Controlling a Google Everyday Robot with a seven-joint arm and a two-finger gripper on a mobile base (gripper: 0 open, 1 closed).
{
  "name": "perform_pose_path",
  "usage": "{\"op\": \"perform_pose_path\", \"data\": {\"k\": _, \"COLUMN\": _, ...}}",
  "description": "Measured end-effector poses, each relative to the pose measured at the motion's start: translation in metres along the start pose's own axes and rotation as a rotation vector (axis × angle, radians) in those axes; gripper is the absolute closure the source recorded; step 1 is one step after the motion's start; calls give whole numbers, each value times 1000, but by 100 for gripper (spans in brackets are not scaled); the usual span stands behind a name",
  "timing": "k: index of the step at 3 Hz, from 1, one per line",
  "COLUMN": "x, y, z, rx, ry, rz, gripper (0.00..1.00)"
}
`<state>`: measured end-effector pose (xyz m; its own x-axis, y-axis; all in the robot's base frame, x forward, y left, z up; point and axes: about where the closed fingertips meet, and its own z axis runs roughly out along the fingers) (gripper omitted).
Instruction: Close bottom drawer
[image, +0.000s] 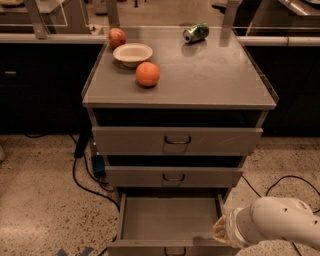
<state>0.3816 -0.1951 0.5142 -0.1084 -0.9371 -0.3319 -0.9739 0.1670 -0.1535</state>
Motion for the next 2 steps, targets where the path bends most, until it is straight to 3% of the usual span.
{"op": "perform_pose_path", "data": {"k": 1, "x": 5, "y": 18, "z": 27, "rx": -33, "ry": 1, "rz": 9, "gripper": 100}}
{"op": "perform_pose_path", "data": {"k": 2, "x": 5, "y": 18, "z": 27, "rx": -33, "ry": 1, "rz": 9, "gripper": 100}}
